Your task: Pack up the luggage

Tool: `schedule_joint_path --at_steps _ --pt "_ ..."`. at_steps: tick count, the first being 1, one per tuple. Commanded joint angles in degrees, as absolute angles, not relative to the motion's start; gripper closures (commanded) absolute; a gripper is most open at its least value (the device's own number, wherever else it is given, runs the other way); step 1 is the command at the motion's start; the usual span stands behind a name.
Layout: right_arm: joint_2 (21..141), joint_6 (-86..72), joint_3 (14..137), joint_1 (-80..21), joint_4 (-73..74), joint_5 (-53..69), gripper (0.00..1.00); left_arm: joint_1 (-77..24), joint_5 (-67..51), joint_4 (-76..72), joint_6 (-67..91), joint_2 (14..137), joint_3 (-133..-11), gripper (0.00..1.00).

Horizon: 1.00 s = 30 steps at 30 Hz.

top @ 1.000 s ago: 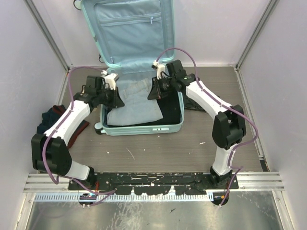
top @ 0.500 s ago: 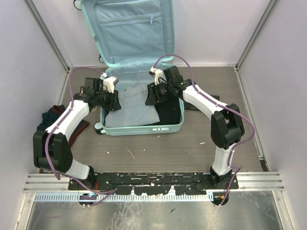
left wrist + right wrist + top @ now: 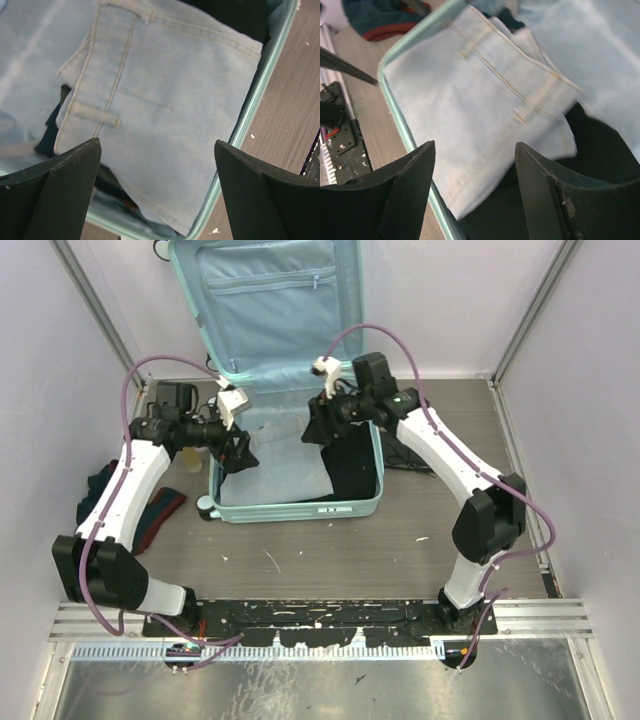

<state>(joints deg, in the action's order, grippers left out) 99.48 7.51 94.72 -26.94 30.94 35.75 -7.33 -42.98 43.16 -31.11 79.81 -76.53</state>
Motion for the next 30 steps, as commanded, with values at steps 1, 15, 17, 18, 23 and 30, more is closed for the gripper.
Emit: schedule_joint_path --at_steps 1,15,17,18,23,30 --pt "105.73 8.78 101.74 -30.80 28.90 39.36 0.29 -9.48 -49.41 41.77 -40.68 84.38 -79.01 0.03" --pt "111.05 19.76 76.99 -29.96 17.80 32.04 0.18 -11.78 -34.60 34.20 -59.02 95.85 -64.53 0.02" --pt "109.42 19.59 74.26 -29.97 17.56 32.65 0.18 -11.76 -33.12 32.45 -59.28 94.44 -61.67 0.02" --pt "108.22 19.27 73.21 -29.97 17.36 32.77 0.17 -11.77 -32.84 32.36 -59.08 93.64 -60.94 0.02" --pt "101.51 20.86 70.11 -29.98 19.59 33.73 0.15 -11.73 -32.36 35.69 -60.43 87.41 -58.49 0.02" --pt "91.00 24.07 74.24 -29.73 26.71 31.52 0.11 -11.71 -35.01 41.95 -51.20 78.90 -64.03 0.02"
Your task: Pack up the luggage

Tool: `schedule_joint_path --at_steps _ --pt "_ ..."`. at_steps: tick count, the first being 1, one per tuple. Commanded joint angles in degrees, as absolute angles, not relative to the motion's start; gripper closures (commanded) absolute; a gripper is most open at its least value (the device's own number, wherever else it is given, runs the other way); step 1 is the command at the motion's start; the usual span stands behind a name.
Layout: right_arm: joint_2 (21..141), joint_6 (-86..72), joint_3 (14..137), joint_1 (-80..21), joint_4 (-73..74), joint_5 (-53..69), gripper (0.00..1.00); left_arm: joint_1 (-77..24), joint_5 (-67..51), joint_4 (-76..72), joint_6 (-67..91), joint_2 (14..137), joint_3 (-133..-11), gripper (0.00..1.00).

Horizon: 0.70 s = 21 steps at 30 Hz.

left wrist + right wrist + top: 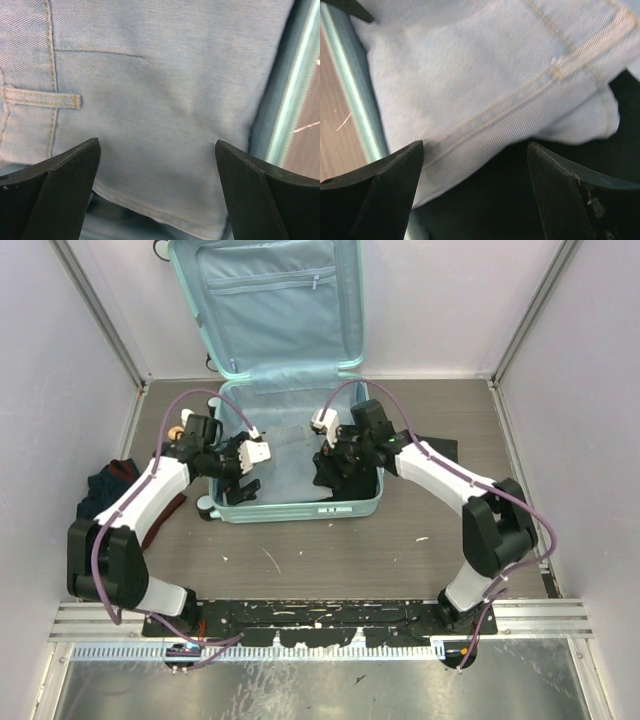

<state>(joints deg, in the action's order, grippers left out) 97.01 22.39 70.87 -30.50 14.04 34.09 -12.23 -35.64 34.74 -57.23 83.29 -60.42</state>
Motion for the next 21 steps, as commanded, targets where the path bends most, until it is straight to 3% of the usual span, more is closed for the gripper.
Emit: schedule_joint_path --at_steps 1,6,12,21 --pt "90.29 24.70 76.22 -29.51 29.35 31.35 0.11 -11.73 -35.40 42.03 -49.06 77.97 -65.04 0.02" --pt "85.52 26.85 80.73 -22.99 37.91 31.48 0.07 -11.71 -34.31 41.25 -40.77 73.52 -68.65 0.02" --pt "87.16 35.81 83.62 -6.91 46.02 32.95 0.06 -11.77 -32.64 40.96 -35.48 69.61 -70.05 0.02" --pt "96.40 49.16 83.32 0.69 39.87 24.35 0.13 -11.73 -31.37 40.44 -30.16 69.88 -72.79 0.02"
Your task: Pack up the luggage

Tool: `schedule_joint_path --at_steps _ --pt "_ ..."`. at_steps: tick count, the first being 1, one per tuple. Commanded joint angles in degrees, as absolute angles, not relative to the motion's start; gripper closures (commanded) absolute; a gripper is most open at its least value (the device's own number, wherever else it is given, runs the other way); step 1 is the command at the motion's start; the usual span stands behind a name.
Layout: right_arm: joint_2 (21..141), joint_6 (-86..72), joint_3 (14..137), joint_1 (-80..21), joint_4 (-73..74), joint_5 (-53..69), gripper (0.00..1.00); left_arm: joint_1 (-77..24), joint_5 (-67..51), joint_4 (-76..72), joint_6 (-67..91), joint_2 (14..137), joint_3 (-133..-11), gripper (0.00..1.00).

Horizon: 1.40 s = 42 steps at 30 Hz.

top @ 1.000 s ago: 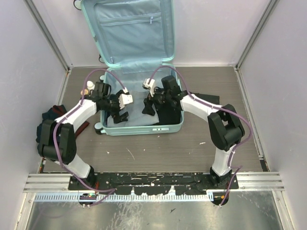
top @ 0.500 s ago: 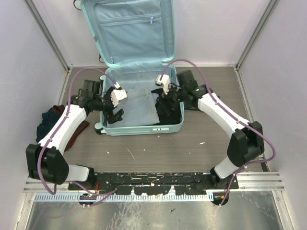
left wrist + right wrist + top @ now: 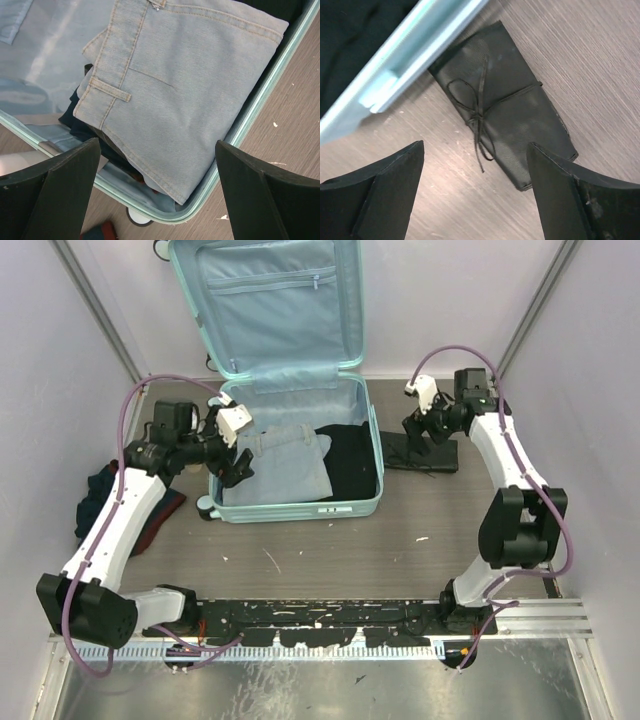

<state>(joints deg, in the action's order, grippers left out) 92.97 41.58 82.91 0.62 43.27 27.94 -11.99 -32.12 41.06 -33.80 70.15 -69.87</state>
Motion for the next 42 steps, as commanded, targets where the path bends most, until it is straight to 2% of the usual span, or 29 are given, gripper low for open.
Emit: schedule_joint_path --at_steps 1,10,19,23,27,29,30,37,42 --pt "98.10 50.45 83.53 0.86 39.65 24.13 0.14 -11.73 -30.93 40.43 -29.81 69.87 -72.93 0.02" --pt "105.46 54.91 78.76 0.44 32.92 26.74 0.18 -11.77 -26.68 41.62 -29.57 68.05 -72.79 0.02" --pt "110.14 52.68 73.34 -1.50 24.48 22.79 0.31 -11.78 -24.94 42.81 -30.16 67.59 -72.40 0.02" --pt "107.95 57.32 65.87 -2.02 19.35 17.95 0.50 -11.76 -23.86 42.66 -30.29 67.88 -72.67 0.02" --pt "103.48 59.39 59.47 -1.87 14.51 14.06 0.82 -11.78 -23.88 42.13 -28.82 68.28 -73.00 0.02" --pt "100.98 59.83 59.02 -0.69 15.83 14.87 0.95 -11.78 -24.31 41.79 -28.15 68.44 -73.17 0.02" --pt "99.62 59.70 59.54 0.13 16.96 15.87 0.99 -11.77 -24.34 41.47 -27.83 68.53 -73.21 0.02" --pt "92.57 61.88 70.46 7.32 28.66 23.01 0.99 -11.76 -24.35 40.20 -26.29 69.73 -74.25 0.02" --pt "90.66 64.92 79.82 8.01 35.63 26.56 0.99 -11.75 -23.55 38.81 -24.38 70.12 -74.42 0.02"
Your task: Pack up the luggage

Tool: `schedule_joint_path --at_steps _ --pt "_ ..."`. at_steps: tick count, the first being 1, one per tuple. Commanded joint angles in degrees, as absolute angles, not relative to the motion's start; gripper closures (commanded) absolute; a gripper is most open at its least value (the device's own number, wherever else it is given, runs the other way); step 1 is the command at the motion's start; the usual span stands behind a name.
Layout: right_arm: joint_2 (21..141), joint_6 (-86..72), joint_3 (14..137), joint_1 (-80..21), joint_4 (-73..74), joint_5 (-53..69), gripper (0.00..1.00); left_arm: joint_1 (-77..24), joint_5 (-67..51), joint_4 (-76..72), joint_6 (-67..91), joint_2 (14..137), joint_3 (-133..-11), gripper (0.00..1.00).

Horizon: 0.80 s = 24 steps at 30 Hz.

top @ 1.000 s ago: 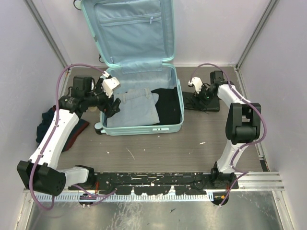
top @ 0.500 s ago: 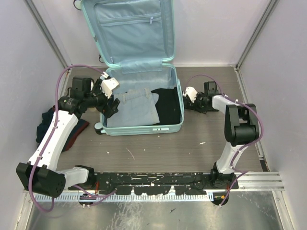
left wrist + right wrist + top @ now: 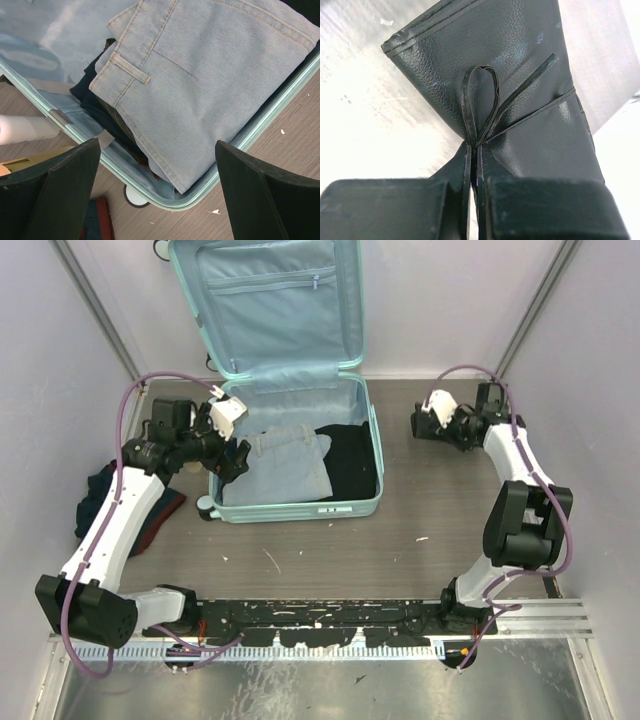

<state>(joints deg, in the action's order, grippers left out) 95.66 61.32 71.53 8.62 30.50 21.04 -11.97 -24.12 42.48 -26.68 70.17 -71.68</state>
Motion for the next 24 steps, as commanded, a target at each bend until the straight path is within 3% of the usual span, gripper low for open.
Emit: schedule_joint_path --at_steps 1,10,16,24 --pt "90.48 64.72 82.00 7.97 36.43 27.86 0.99 -11.77 -23.48 38.63 -23.96 70.13 -74.52 0.02" --pt "93.41 55.64 100.81 -3.78 39.83 30.64 0.99 -8.80 -23.72 35.43 -17.48 70.22 -75.91 0.02" --pt "96.94 49.06 103.59 -16.44 34.65 27.44 0.99 -6.89 -23.91 33.93 -15.79 69.68 -76.16 0.02" --pt "109.89 42.14 107.37 -25.21 27.17 21.81 0.99 -0.22 -24.63 30.86 -9.68 68.31 -75.83 0.02"
